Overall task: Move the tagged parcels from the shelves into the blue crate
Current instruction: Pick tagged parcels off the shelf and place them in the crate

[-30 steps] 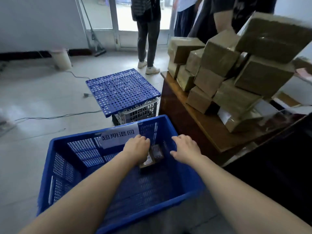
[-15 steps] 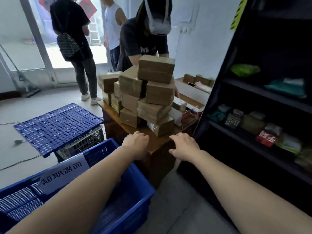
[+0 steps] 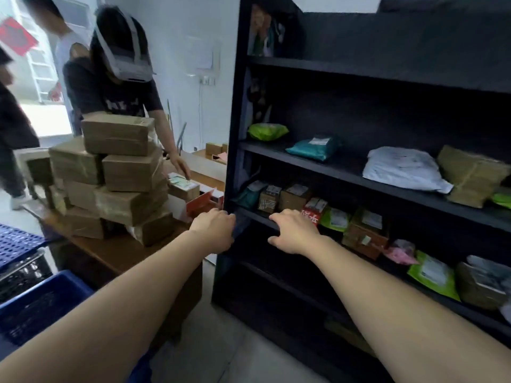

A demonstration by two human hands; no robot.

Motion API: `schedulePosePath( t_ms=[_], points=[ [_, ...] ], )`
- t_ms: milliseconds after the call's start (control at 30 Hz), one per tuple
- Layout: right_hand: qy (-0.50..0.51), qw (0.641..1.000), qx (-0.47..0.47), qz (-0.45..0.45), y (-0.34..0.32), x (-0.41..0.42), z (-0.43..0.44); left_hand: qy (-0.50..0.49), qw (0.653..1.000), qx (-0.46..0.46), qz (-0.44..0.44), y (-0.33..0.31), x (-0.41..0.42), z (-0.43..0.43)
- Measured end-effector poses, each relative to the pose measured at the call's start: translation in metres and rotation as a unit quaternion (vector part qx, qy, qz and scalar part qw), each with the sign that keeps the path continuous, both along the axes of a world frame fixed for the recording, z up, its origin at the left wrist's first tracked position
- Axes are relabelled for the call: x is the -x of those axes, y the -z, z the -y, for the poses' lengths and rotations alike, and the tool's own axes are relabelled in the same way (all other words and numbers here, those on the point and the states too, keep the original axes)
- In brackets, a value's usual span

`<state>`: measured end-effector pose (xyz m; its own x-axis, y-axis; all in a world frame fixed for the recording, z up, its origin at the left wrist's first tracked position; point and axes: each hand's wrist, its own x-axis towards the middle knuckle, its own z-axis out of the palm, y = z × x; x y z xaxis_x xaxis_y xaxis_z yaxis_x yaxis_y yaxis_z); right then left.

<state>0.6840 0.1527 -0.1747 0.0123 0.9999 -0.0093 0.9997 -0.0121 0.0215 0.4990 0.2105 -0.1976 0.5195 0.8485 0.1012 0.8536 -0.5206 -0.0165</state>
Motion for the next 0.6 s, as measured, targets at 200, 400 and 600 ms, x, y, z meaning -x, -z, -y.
schedulePosePath(
  t_ms=[200,400,600],
  points=[
    [0.065,0.997,-0.033,0.011,-0.025,-0.086,0.022,0.055,0.998,-0.017,0.003,-0.029,-0.099,-0.005],
    [0.128,0.990,-0.052,0.006,-0.052,-0.164,0.022,0.107,0.994,-0.020,0.007,-0.057,-0.190,-0.022],
    [0.176,0.981,-0.077,0.012,-0.068,-0.246,-0.004,0.160,0.986,-0.042,0.021,-0.076,-0.273,-0.061]
  ],
)
